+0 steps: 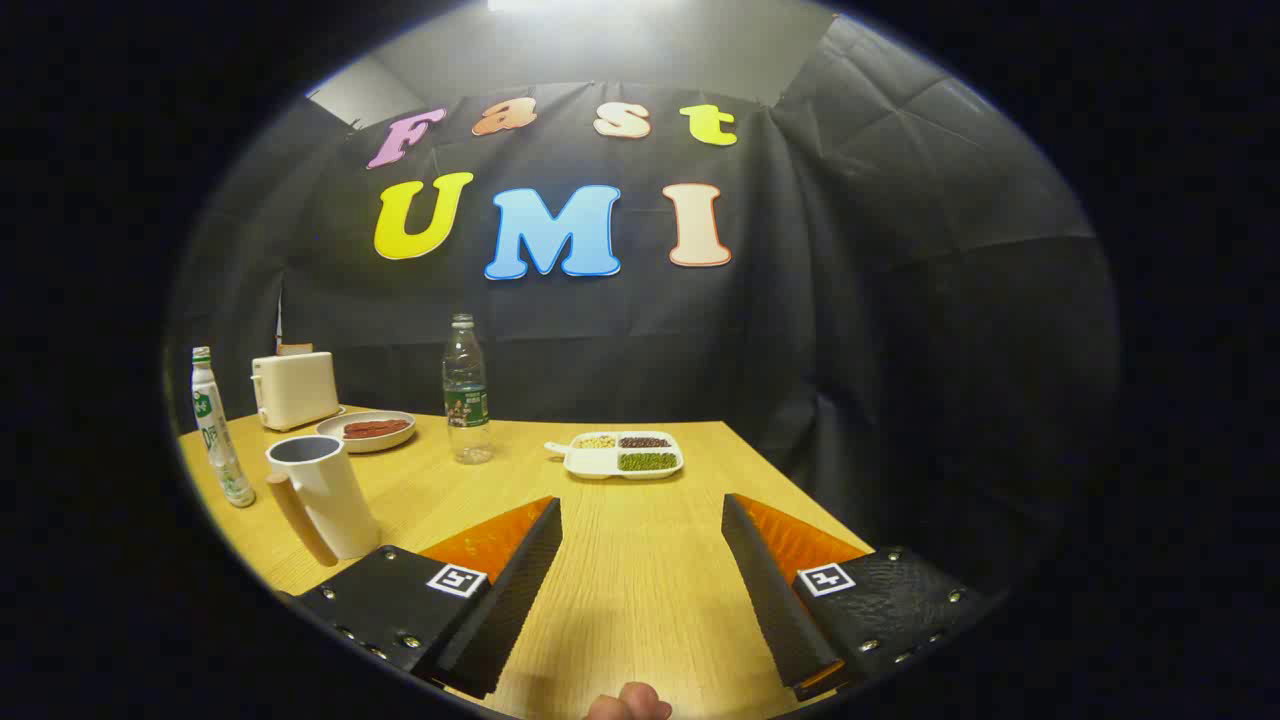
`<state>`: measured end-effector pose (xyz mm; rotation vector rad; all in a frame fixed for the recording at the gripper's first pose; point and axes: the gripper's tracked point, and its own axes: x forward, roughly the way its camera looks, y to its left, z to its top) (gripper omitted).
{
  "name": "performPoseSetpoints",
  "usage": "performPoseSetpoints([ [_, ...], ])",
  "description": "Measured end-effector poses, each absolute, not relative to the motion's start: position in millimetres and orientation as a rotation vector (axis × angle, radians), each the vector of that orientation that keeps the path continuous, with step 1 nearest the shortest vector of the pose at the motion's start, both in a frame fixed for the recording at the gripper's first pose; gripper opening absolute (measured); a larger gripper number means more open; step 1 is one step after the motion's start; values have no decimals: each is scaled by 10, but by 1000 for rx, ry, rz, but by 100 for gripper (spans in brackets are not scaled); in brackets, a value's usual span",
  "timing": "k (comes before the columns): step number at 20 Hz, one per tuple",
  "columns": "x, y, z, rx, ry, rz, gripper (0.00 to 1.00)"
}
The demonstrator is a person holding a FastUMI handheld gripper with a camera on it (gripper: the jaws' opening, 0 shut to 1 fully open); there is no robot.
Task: Take the bottle from table, then pour the juice into the cup, finally place the bottle on the coaster
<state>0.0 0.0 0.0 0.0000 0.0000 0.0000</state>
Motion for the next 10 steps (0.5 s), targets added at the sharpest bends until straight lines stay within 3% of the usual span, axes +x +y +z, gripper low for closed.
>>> performPoseSetpoints([
  [10,-466,656,591,26,-109,-62,98],
])
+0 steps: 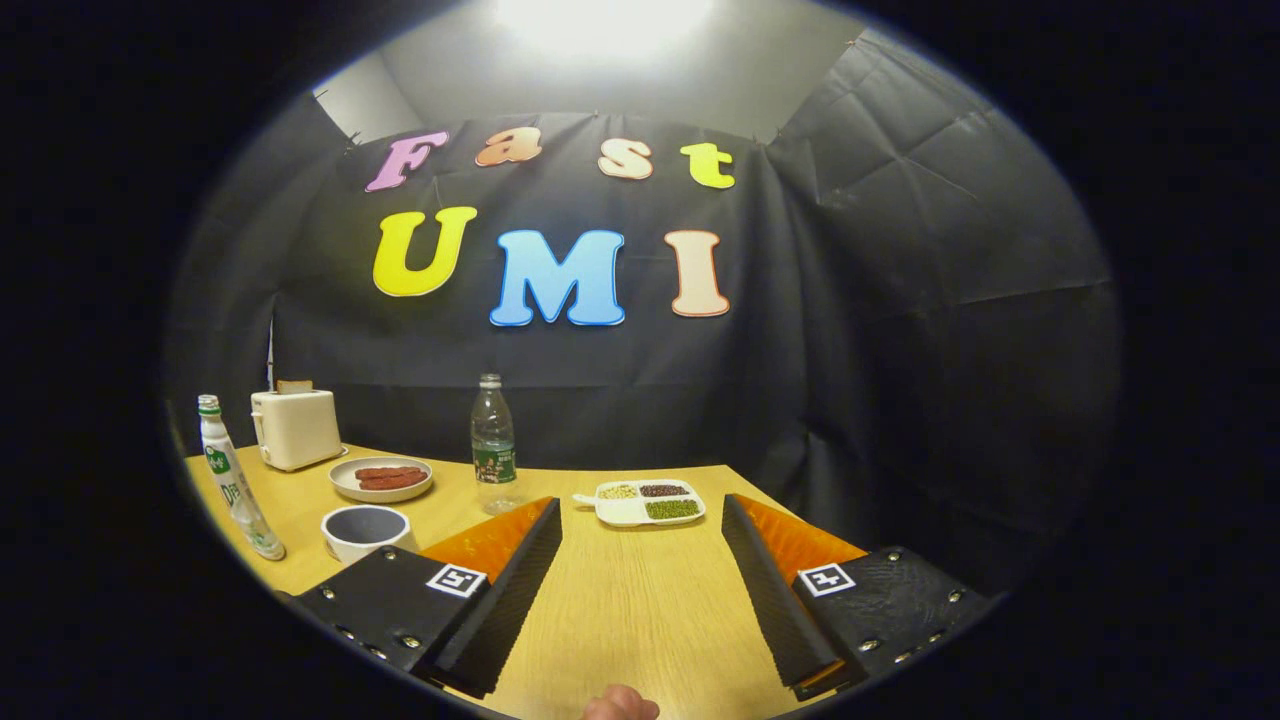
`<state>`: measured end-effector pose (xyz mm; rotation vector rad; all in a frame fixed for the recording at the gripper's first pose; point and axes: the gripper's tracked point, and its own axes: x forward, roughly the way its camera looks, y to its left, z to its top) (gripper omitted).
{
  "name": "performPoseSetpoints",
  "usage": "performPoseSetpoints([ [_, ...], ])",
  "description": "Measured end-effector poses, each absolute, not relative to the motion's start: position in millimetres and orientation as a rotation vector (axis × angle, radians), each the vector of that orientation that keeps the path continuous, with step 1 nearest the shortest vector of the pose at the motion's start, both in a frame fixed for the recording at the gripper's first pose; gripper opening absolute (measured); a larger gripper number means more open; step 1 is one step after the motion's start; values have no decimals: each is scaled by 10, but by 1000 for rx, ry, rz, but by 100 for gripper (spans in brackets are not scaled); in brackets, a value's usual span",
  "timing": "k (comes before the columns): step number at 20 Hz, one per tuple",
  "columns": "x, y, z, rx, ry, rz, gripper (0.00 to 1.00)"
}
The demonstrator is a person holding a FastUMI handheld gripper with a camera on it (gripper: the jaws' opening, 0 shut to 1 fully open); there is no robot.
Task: Take the bottle from table, then pour the juice into the cup, finally place the bottle on the coaster
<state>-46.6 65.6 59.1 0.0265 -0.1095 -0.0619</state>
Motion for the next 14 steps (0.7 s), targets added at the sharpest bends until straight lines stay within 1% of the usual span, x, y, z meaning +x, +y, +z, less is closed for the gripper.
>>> performPoseSetpoints([
  [5,-760,1276,757,34,-140,-12,97],
  [9,-941,1956,809,36,-159,95,98],
  [12,-1080,2590,822,8,-175,223,98],
  [14,-1112,2926,741,-29,-161,283,97],
])
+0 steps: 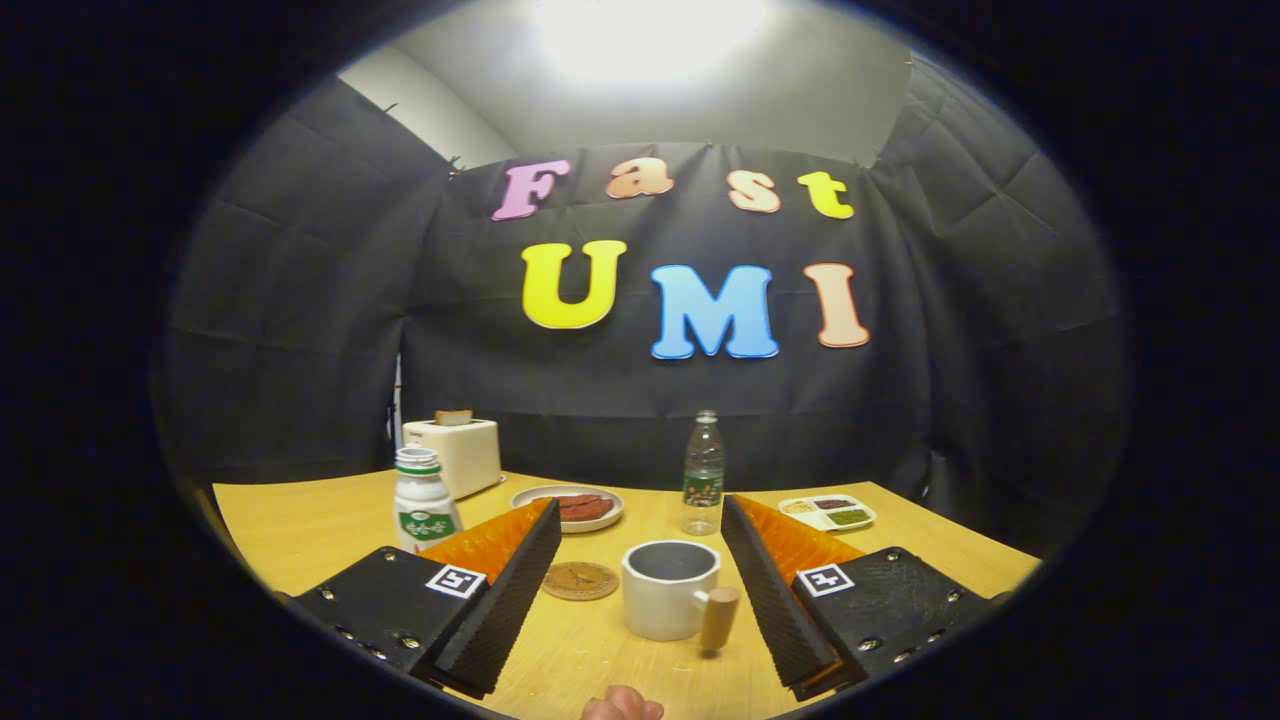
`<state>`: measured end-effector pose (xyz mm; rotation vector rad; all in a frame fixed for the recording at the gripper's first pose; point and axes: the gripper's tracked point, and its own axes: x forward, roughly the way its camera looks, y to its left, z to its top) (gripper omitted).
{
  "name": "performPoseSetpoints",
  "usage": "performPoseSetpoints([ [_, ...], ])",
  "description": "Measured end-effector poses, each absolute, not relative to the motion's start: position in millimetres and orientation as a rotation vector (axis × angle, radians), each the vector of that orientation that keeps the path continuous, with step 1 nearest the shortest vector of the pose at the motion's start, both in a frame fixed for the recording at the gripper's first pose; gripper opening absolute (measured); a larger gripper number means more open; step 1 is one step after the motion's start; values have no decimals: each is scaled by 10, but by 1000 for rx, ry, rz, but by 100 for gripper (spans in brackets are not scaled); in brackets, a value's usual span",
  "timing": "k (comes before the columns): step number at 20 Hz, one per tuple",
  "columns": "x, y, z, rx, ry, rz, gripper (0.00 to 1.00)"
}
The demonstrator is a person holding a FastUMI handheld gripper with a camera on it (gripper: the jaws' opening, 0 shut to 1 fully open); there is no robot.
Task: Take the bottle from table, then pour the juice into the cup, finally place the bottle on the coaster
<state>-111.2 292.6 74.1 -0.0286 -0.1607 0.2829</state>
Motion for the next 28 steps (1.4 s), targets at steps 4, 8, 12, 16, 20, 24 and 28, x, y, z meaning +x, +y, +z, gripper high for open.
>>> performPoseSetpoints([
  [4,-1194,3459,596,-68,-131,371,98],
  [8,-1243,3784,576,-54,-136,417,96],
  [12,-1271,3954,510,-4,-134,432,96],
  [16,-1199,4167,469,61,-133,468,96],
  [20,-987,4366,372,63,-110,493,96],
  [24,-812,4498,282,16,-93,498,96],
  [28,-674,4592,201,-18,-79,482,96],
])
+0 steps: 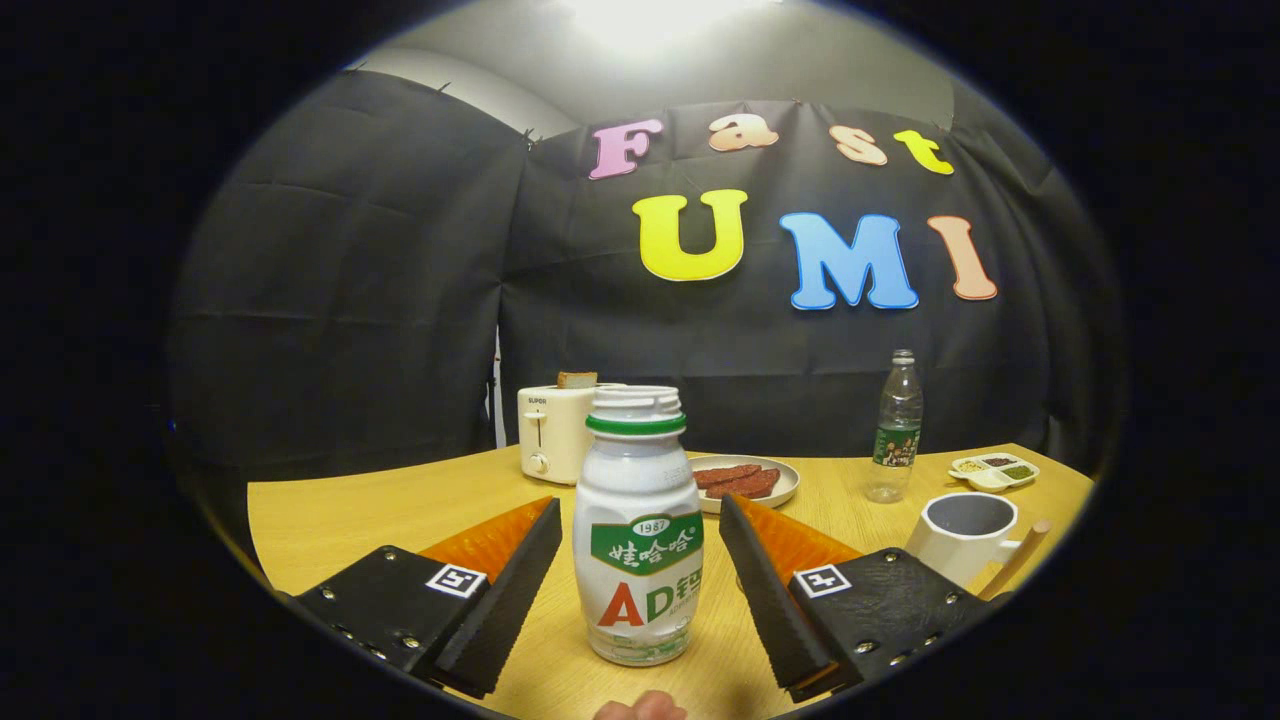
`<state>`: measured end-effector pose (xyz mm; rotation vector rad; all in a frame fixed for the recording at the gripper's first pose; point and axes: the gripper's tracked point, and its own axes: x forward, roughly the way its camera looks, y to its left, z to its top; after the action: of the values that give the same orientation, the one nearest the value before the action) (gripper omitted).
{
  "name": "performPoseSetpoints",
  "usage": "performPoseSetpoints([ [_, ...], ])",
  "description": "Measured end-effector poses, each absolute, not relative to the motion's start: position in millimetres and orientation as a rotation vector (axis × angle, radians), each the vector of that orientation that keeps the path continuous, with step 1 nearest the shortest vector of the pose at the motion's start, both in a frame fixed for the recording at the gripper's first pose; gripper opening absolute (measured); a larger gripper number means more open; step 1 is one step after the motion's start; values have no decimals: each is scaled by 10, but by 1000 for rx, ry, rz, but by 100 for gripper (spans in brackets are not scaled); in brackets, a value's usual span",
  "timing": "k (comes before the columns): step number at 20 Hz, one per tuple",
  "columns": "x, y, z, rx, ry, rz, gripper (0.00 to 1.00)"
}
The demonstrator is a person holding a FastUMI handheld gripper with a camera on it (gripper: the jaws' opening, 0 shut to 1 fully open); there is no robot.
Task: Take the bottle from table, then pour the juice into the cup, finally place the bottle on the coaster
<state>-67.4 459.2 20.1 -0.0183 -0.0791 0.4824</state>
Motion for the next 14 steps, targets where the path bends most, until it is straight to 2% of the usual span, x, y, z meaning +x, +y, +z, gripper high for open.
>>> performPoseSetpoints([
  [1,-618,4579,175,-25,-65,462,91],
  [3,-637,4521,178,-27,-49,407,70],
  [7,-688,4389,216,-28,-33,321,64],
  [14,-747,4102,385,36,-16,230,63],
])
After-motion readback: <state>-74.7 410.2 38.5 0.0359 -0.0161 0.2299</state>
